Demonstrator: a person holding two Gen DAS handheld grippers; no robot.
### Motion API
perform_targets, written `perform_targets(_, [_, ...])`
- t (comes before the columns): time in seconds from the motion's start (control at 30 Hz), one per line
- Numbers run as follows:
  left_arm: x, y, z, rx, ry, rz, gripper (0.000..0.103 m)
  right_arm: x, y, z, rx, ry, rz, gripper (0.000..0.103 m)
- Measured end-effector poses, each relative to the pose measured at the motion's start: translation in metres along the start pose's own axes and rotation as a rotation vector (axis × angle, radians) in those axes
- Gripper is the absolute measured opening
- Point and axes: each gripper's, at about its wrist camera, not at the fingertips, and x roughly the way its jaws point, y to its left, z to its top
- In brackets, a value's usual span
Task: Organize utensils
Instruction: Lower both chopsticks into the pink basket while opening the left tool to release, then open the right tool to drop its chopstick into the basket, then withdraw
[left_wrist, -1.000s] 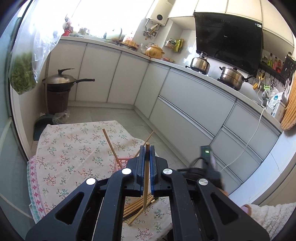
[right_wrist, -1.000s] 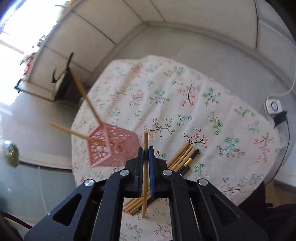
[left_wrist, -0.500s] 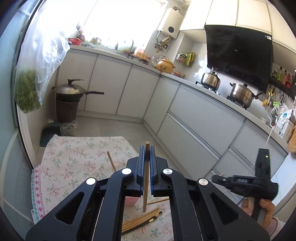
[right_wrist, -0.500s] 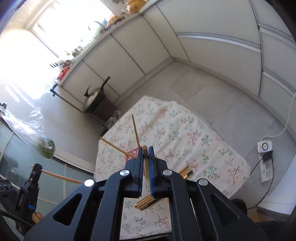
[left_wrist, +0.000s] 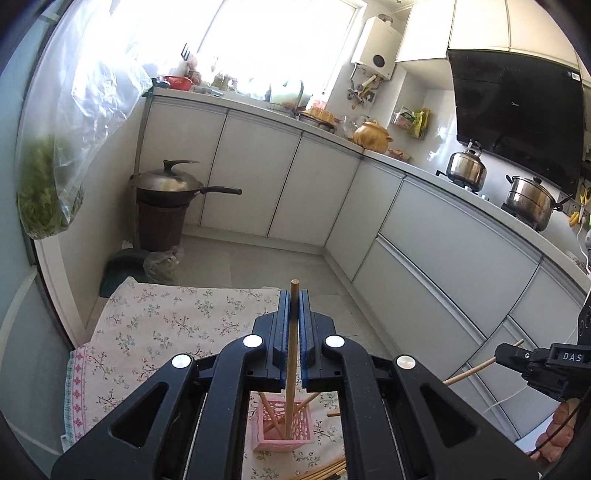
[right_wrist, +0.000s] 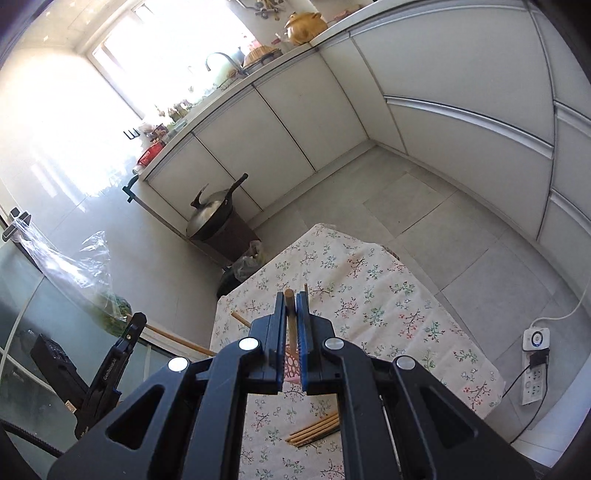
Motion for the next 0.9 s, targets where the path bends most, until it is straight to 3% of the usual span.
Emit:
perform_targets(0.27, [0.032, 0.006, -0.018, -0.024, 0.043, 0.024, 0.008, 0.038, 0.008, -0.001, -0.037, 0.058, -0.021, 0.006])
perform_targets(0.33, [0.024, 0.006, -0.015, -0.034, 0.017, 0.025, 0.023, 0.043, 0.011, -0.001, -0.049, 0.066, -0.029, 0.006])
perform_targets(0.43, [0.008, 0.009, -0.008, -0.05, -0.039, 0.028, 0.033, 0.05, 0.017, -0.001, -0.068, 0.08, -0.045, 0.006])
perform_targets(0.9, [-0.003, 0.034, -0.003, -0.11, -0.022, 0.041, 0.036, 0.099, 0.056, -0.007, -0.201, 0.142, -0.154, 0.006])
